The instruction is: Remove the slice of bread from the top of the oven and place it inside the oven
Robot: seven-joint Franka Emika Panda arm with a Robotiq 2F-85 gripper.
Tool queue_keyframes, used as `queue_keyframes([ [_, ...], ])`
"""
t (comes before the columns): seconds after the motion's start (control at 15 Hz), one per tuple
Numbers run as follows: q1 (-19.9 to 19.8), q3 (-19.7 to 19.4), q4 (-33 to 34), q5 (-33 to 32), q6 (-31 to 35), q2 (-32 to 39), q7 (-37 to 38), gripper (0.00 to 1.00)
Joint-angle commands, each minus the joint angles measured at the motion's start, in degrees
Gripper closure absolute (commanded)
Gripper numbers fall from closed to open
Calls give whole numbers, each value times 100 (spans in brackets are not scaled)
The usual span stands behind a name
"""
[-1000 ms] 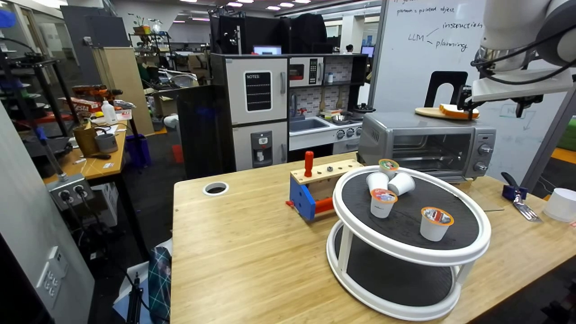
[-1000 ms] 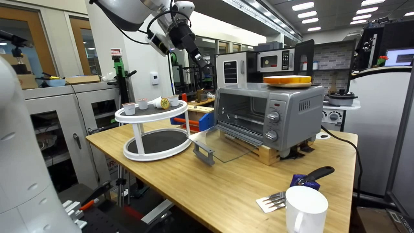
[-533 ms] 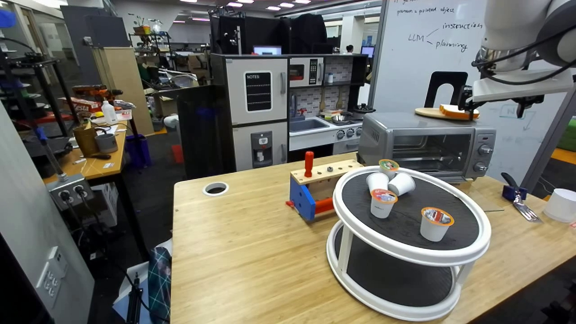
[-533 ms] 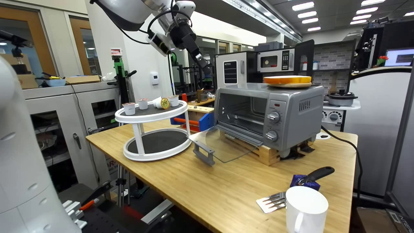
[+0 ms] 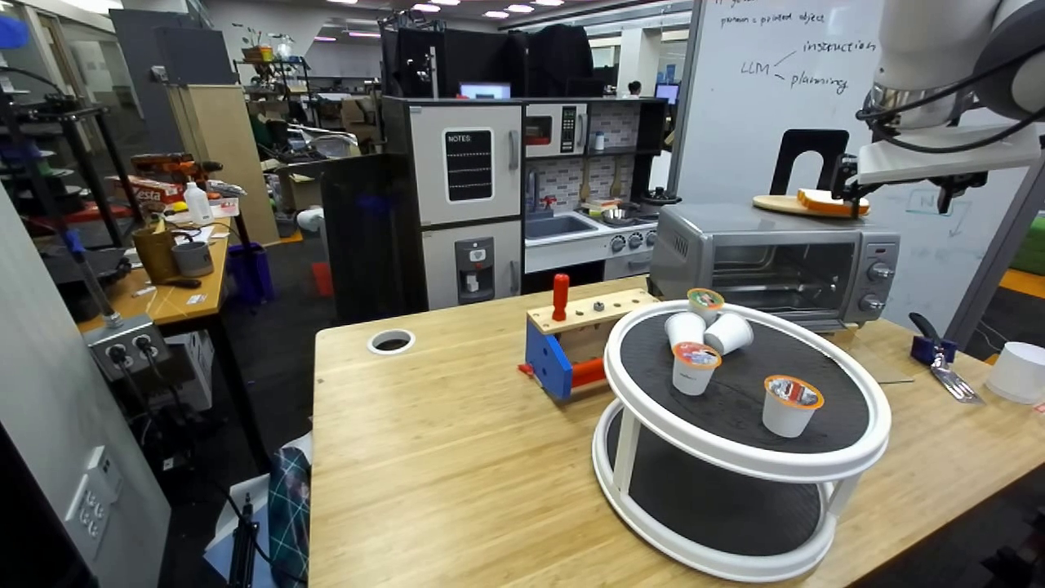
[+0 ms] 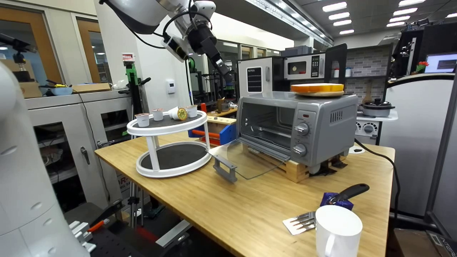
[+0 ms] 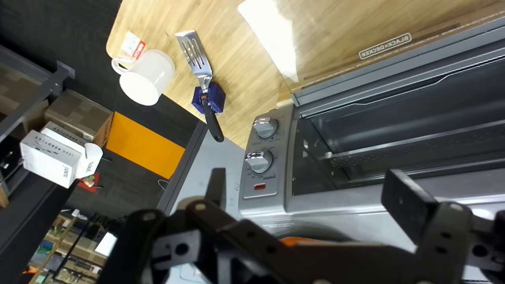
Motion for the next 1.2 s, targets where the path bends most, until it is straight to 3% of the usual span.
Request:
queue_keyframes([
  [0.0, 79, -68, 13, -11, -27, 3, 8, 0],
  [0.4, 97, -106, -31, -25, 72, 3, -212, 0],
  [0.53, -67, 46, -44, -1019, -313, 140, 122, 0],
  [1.0, -7, -342, -117, -3433, -1400, 540, 570, 0],
  [1.13, 50, -431, -166, -3933, -1392, 550, 542, 0],
])
